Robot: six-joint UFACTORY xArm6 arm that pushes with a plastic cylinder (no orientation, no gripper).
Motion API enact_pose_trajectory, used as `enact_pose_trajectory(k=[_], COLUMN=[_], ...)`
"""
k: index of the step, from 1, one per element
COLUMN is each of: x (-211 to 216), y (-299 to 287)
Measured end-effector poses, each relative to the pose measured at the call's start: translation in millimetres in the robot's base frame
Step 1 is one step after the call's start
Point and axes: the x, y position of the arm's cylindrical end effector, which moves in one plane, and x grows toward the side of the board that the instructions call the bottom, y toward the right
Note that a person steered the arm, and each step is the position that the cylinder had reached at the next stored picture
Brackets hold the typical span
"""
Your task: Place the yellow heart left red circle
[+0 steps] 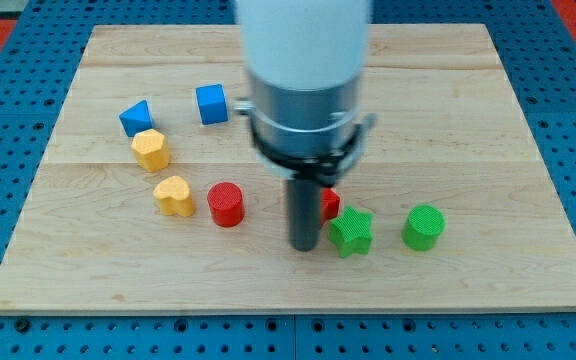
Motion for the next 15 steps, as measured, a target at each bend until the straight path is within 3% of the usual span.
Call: enact_pose_trajectory(k=[1,2,6,8,9,11,14,15], x=[0,1,2,-22,-56,-31,-31,-31], y=[47,31,-183,-229,-204,-96,45,6])
